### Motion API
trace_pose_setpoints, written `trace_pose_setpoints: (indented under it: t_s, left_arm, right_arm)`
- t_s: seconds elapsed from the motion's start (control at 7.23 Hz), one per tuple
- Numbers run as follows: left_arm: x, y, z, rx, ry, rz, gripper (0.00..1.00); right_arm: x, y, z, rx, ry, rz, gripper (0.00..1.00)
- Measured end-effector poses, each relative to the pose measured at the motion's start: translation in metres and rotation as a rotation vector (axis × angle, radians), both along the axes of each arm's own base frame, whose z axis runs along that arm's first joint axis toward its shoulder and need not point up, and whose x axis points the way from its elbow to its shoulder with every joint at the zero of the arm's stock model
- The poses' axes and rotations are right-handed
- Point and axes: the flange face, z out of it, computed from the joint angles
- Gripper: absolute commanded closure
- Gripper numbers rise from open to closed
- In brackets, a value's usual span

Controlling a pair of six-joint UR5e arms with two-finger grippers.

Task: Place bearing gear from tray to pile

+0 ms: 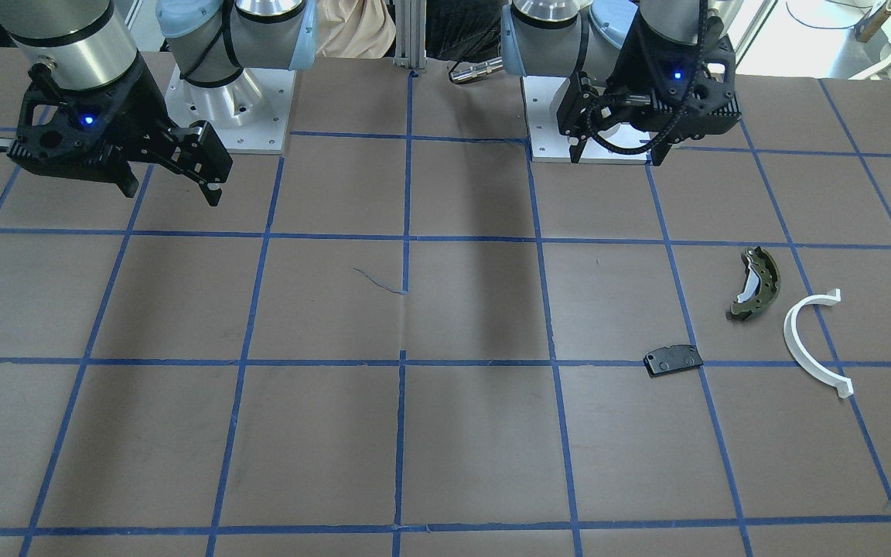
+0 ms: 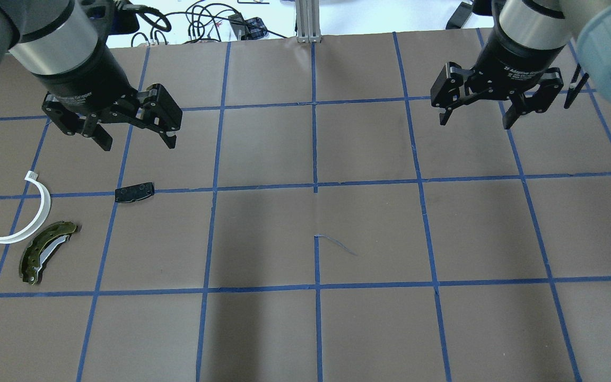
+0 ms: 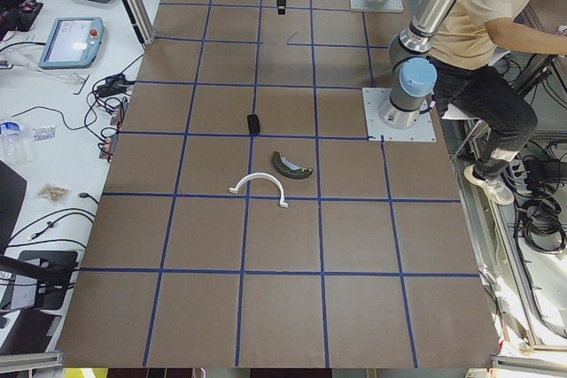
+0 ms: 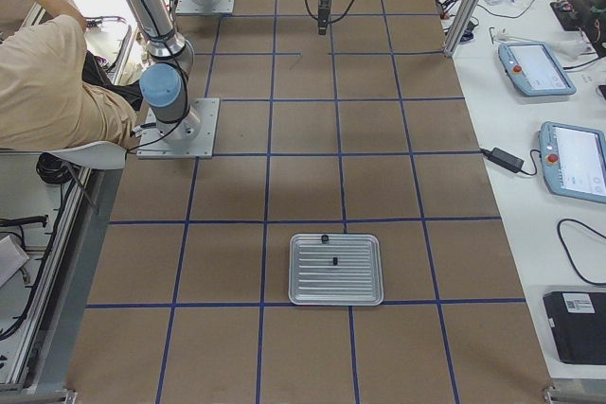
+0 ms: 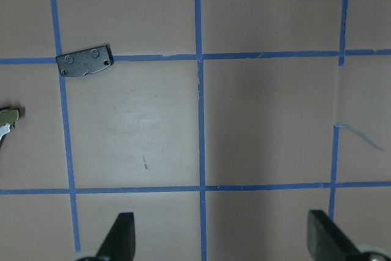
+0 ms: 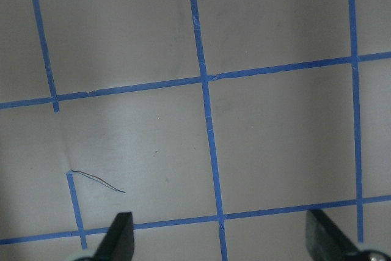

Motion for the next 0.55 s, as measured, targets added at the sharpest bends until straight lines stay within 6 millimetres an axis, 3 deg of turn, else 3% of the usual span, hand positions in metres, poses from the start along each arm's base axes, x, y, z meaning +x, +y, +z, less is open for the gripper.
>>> trace_pose_setpoints:
  t_s: [0.55]
  left_arm:
    - [0.0007, 0.0026, 0.0009, -0.002, -0.007, -0.002, 0.00]
  right_arm:
    - [0.0000, 0.0007, -0.0009, 0.007, 0.000, 0.000, 0.00]
